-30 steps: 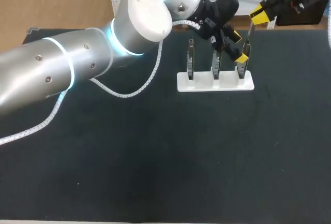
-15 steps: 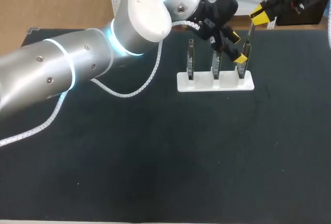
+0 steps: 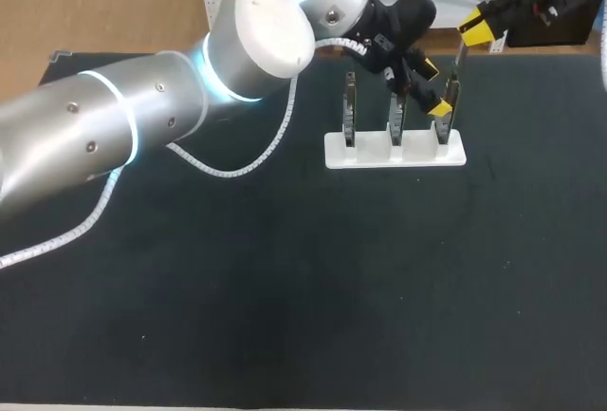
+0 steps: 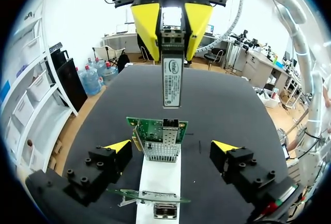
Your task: Pick up the optical module with the left hand, and insert it into the network port with the right hand.
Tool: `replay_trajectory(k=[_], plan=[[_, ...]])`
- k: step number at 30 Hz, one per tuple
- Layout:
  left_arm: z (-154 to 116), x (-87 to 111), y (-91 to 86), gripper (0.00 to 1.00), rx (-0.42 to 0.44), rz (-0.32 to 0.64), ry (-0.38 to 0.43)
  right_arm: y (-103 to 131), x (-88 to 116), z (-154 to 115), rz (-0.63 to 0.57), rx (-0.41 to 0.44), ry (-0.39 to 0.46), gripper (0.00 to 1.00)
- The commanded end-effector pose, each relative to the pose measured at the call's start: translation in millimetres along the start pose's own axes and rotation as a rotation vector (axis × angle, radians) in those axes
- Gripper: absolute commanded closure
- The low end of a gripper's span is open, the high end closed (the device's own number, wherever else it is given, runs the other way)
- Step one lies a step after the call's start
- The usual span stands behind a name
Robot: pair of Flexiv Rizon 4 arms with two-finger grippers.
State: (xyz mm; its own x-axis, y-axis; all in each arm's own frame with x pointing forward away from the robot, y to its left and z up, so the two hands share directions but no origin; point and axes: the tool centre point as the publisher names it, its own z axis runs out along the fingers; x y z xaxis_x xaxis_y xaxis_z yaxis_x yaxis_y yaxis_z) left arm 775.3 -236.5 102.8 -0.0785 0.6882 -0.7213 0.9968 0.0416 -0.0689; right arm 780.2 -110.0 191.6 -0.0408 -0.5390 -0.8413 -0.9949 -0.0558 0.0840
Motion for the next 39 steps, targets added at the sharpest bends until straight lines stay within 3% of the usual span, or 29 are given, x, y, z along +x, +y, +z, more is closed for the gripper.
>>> replay_trajectory(k=[1, 39], plan=[[1, -3.0, 4.3, 0.0, 0.007, -0.001, 0.009, -2, 1, 0, 0.001, -0.004, -0.004, 1.0], [1, -3.0, 4.3, 0.0, 0.007, -0.001, 0.009, 2, 12, 11, 0.002, -0.048, 0.044, 1.0]])
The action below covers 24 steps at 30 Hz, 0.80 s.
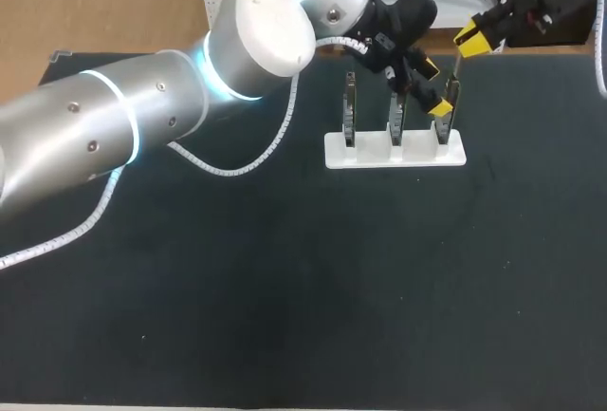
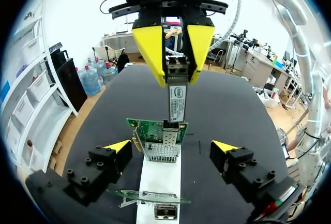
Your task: Pick up the optical module with the left hand, and insert it into the network port with the right hand.
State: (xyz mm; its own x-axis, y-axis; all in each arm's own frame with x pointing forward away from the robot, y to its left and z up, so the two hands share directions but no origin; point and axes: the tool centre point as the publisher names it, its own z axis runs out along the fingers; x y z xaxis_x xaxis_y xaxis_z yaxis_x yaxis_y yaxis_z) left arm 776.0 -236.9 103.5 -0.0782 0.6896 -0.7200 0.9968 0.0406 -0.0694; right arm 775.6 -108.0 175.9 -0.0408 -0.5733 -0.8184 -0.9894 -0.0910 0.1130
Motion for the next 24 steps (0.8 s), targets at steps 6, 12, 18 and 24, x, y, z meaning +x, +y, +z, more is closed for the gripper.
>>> replay_trajectory(k=[6, 12, 18, 24], plan=[[1.2, -2.2, 3.7, 0.0, 0.006, -0.001, 0.007, 0.1, -1.2, 2.3, -0.002, -0.008, 0.007, 1.0], [1.2, -2.2, 3.7, 0.0, 0.006, -0.001, 0.007, 0.3, -1.1, 4.0, -0.003, -0.003, 0.013, 1.0], [1.2, -2.2, 3.7, 0.0, 0.006, -0.001, 0.007, 0.5, -2.0, 5.4, -0.018, 0.002, 0.039, 1.0], [1.2, -2.2, 3.7, 0.0, 0.006, -0.001, 0.007, -0.4, -1.2, 6.8, -0.025, 0.008, 0.054, 1.0]])
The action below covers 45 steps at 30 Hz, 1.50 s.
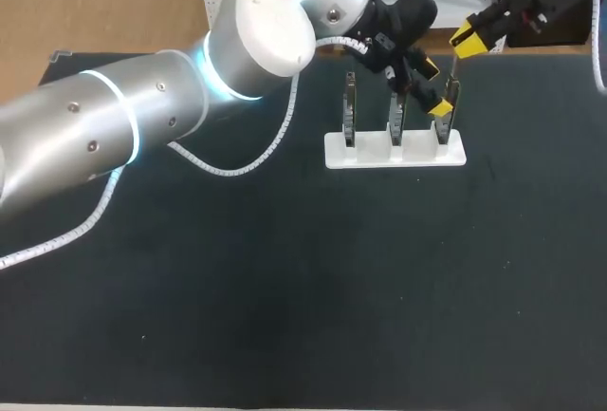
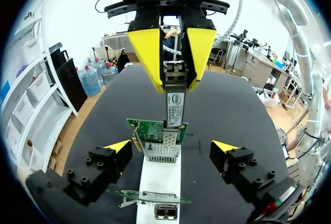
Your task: Pick up the optical module with the left hand, and insert it into the network port with the right hand.
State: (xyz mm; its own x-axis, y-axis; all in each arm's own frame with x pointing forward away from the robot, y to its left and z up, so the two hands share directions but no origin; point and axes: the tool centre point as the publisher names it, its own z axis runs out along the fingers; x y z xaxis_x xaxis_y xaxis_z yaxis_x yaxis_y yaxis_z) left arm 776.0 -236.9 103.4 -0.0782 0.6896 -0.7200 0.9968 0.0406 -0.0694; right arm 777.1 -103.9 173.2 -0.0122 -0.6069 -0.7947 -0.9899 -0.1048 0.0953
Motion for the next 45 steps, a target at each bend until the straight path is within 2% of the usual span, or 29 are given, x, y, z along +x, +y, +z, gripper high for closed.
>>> replay_trajectory(k=[1, 20, 45], plan=[[1, -2.2, 3.7, 0.0, 0.006, -0.001, 0.007, 1, -1, 2, -0.002, 0.009, 0.01, 1.0], [1, -2.2, 3.7, 0.0, 0.006, -0.001, 0.007, 1, 4, 1, 0.004, 0.028, -0.002, 1.0], [1, -2.2, 3.7, 0.0, 0.006, -0.001, 0.007, 0, 12, 8, 0.016, 0.009, -0.005, 1.0]])
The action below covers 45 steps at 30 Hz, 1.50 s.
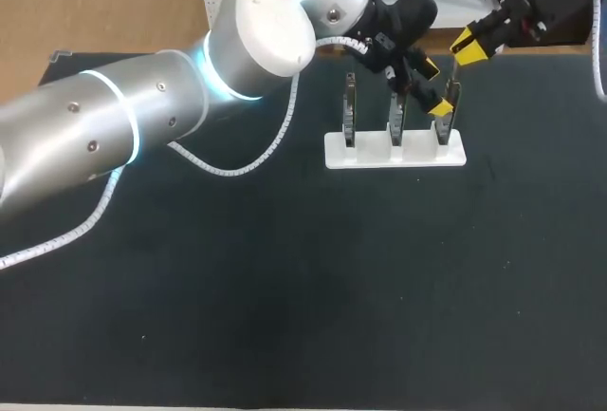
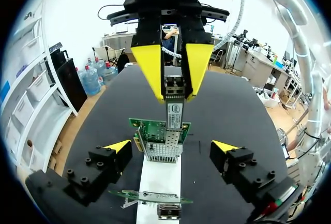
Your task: Pick up the optical module with the left hand, and insert it into the network port with the right hand.
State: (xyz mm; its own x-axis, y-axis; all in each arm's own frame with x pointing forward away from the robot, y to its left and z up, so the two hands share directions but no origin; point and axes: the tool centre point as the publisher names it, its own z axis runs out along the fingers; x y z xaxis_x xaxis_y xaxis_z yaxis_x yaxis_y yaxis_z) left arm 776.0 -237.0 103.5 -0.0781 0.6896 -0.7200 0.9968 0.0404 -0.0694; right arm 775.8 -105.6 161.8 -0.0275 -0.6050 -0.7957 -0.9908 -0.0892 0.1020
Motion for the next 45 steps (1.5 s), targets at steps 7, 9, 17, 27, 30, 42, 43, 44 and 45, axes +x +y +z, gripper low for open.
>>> replay_trajectory(k=[7, 9, 17, 27, 30, 42, 43, 44, 45], plan=[[1, -2.1, 3.7, 0.0, 0.006, -0.001, 0.007, 0, 3, 2, 0.007, 0.002, 0.005, 1.0], [1, -2.1, 3.7, 0.0, 0.006, -0.001, 0.007, 0, 2, 2, 0.011, -0.005, -0.004, 0.0], [1, -2.1, 3.7, 0.0, 0.006, -0.001, 0.007, 2, -6, -8, 0.006, 0.025, -0.036, 0.0], [1, -2.1, 3.7, 0.0, 0.006, -0.001, 0.007, 3, -19, -23, 0.017, 0.034, -0.13, 0.0], [1, -2.1, 3.7, 0.0, 0.006, -0.001, 0.007, 1, -21, -24, 0.01, 0.037, -0.133, 1.0], [1, -2.1, 3.7, 0.0, 0.006, -0.001, 0.007, -8, -21, -20, -0.001, 0.025, -0.121, 1.0], [1, -2.1, 3.7, 0.0, 0.006, -0.001, 0.007, -8, -20, -19, -0.001, 0.023, -0.121, 1.0], [1, -2.1, 3.7, 0.0, 0.006, -0.001, 0.007, -9, -20, -19, -0.001, 0.02, -0.122, 1.0], [1, -2.1, 3.7, 0.0, 0.006, -0.001, 0.007, -9, -19, -18, 0.0, 0.017, -0.122, 1.0]])
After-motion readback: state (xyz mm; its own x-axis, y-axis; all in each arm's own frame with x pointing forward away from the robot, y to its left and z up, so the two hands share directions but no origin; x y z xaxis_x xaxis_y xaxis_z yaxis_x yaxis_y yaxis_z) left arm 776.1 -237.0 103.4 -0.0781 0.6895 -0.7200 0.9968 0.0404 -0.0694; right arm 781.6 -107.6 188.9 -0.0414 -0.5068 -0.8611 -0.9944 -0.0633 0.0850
